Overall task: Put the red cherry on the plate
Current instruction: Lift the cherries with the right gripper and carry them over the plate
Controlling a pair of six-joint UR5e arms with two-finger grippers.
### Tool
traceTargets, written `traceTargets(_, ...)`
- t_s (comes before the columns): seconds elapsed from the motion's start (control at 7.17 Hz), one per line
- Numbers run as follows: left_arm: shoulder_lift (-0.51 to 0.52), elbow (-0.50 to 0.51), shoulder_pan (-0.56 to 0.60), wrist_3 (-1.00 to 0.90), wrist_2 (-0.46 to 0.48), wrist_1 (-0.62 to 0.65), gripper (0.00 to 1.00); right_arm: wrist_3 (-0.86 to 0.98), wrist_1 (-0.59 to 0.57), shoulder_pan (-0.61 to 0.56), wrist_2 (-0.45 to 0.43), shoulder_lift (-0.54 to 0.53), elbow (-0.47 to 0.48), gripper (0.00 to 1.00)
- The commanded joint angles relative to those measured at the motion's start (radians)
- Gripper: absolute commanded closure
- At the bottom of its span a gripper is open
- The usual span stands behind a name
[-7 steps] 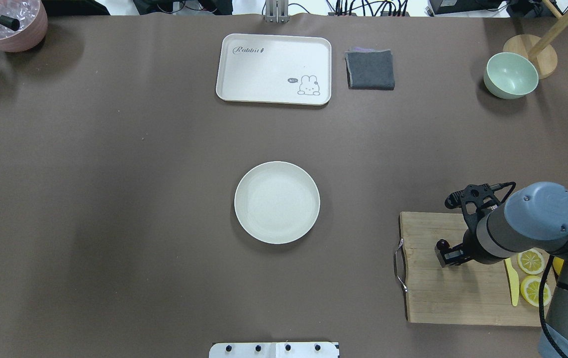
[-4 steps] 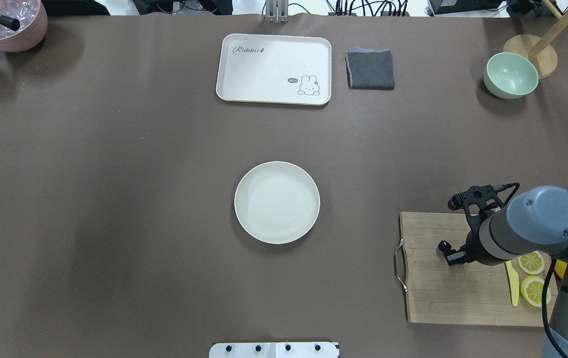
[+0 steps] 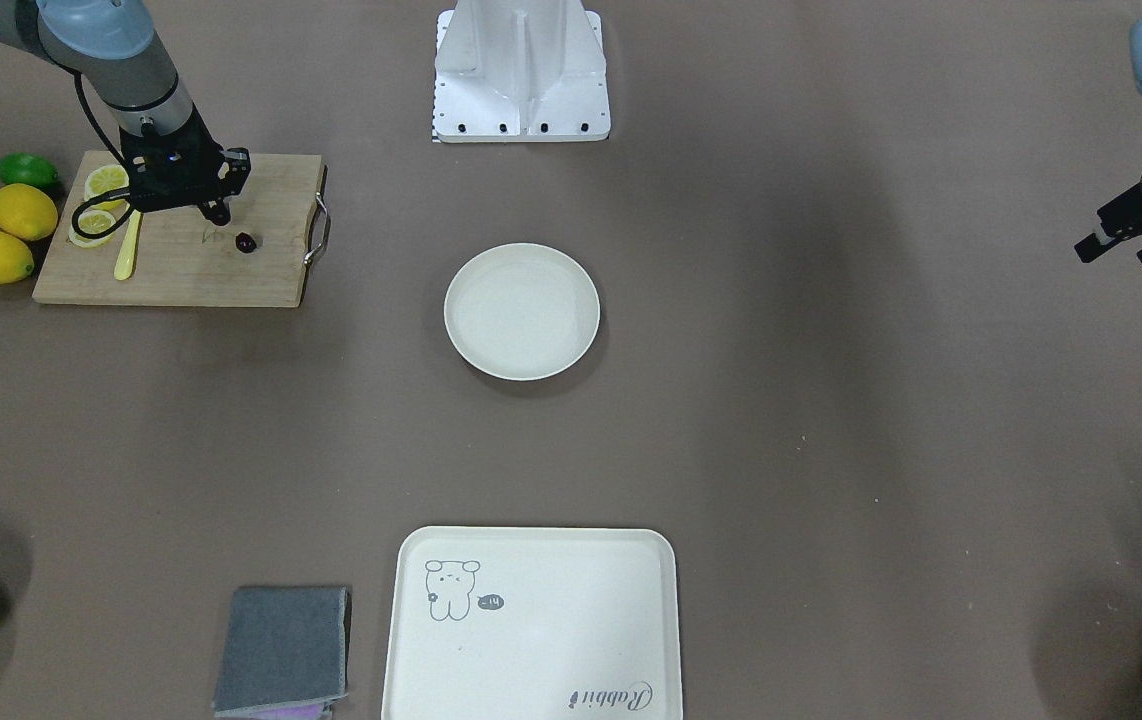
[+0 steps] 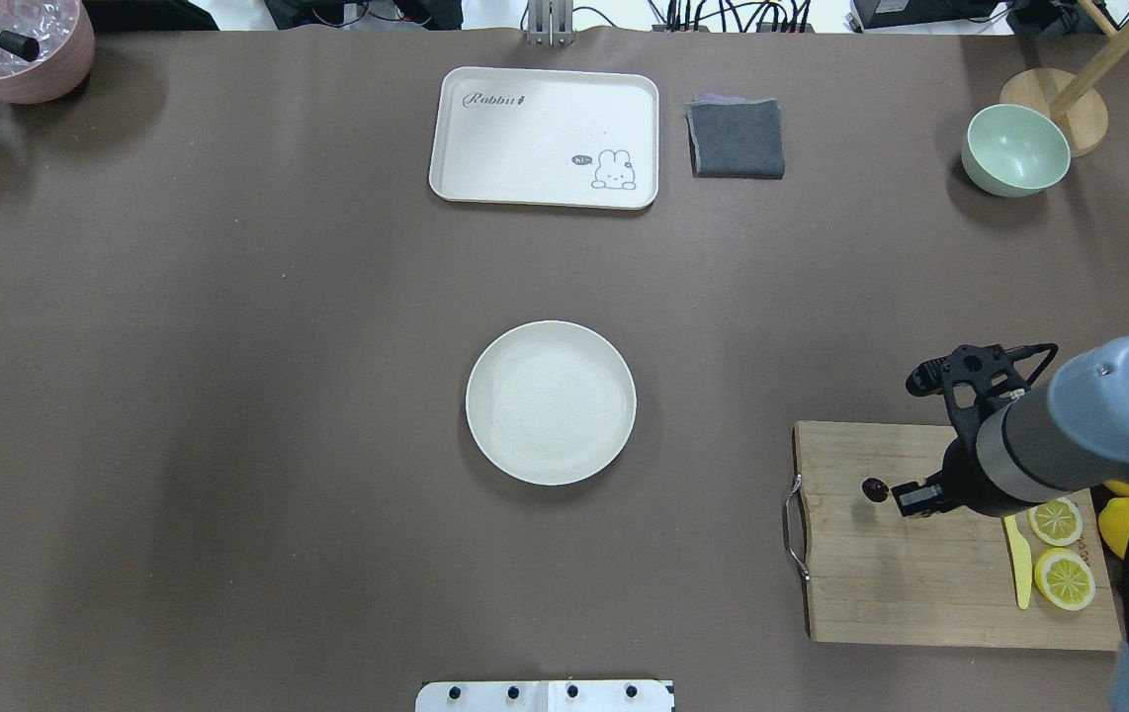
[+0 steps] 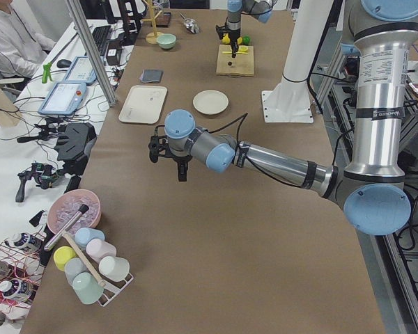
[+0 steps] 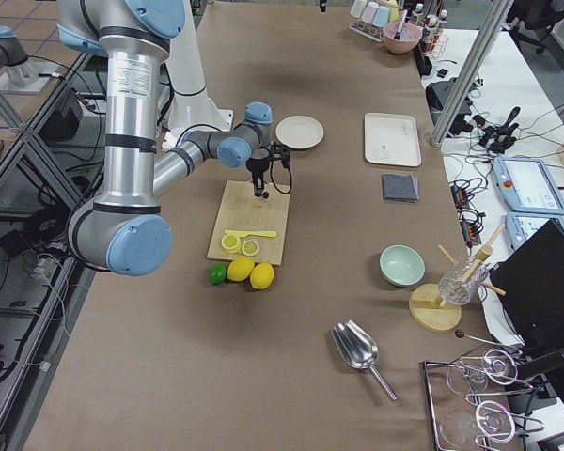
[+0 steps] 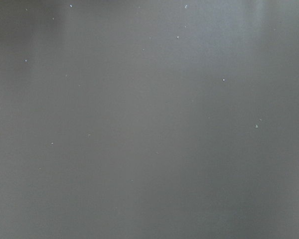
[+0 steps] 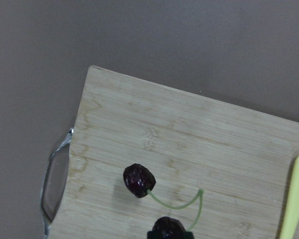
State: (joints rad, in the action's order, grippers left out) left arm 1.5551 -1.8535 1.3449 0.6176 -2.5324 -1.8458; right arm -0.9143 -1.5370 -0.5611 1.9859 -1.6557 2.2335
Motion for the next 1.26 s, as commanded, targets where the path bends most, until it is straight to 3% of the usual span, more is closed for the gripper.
traceTargets(0.0, 0.0, -0.027, 0.003, 0.001, 0.0, 0.0, 0.02, 0.126, -0.319, -0.205, 0.133, 0.113, 0.151, 1.0)
traceTargets(0.28, -0.001, -0.065, 0.005, 0.004, -0.002, 0.0, 0.01, 0.312, -0.714, -0.405, 0.188, 0.355, 0.198, 1.0)
traceTargets(0.42, 0.006, -0.067, 0.005, 0.005, -0.006, 0.003, 0.02, 0.333, -0.795, -0.427, 0.188, 0.44, 0.195, 1.0)
traceTargets(0.84, -0.015, -0.09, 0.005, 0.005, 0.0, 0.0, 0.02, 0.321, -0.841, -0.41, 0.183, 0.536, 0.179, 1.0)
traceTargets(1.12, -0.047, -0.119, 0.007, 0.005, 0.0, 0.0, 0.02, 0.157, -0.841, -0.277, 0.145, 0.64, 0.152, 1.0)
